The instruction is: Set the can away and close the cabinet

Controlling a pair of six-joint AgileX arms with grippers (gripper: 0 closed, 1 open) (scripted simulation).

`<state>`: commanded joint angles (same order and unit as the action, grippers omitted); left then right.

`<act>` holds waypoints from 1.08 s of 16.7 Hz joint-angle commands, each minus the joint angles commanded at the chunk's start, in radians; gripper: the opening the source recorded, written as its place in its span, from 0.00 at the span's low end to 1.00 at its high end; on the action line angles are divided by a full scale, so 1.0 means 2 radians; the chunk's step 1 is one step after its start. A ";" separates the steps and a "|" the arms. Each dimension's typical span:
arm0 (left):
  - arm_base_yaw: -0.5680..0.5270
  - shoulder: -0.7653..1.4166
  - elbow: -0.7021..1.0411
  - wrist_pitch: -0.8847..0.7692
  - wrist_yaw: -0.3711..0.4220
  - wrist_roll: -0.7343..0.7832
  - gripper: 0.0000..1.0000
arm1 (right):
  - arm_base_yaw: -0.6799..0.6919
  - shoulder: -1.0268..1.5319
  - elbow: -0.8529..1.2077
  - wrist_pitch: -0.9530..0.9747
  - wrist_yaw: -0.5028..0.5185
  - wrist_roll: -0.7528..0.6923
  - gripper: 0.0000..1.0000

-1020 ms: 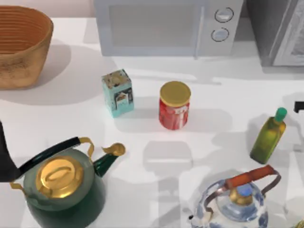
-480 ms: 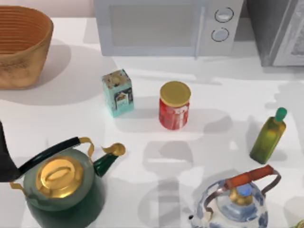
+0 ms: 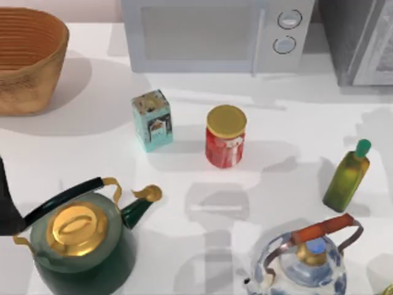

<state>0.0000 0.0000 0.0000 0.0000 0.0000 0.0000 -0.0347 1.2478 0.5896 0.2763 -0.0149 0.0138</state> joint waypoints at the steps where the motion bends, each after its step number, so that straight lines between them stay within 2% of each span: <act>1: 0.000 0.000 0.000 0.000 0.000 0.000 1.00 | 0.000 -0.021 -0.011 -0.006 0.001 0.001 0.00; 4: 0.000 0.000 0.000 0.000 0.000 0.000 1.00 | -0.001 -0.115 -0.058 -0.029 0.004 0.005 0.00; 13: 0.000 0.000 0.000 0.000 0.000 0.000 1.00 | 0.012 -0.510 -0.230 -0.110 0.007 -0.005 0.00; 18: 0.000 0.000 0.000 0.000 0.000 0.000 1.00 | 0.017 -0.617 -0.291 -0.137 0.008 -0.007 0.00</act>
<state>0.0000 0.0000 0.0000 0.0000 0.0000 0.0000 -0.0009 0.0130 0.0067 0.0024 0.0003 -0.0002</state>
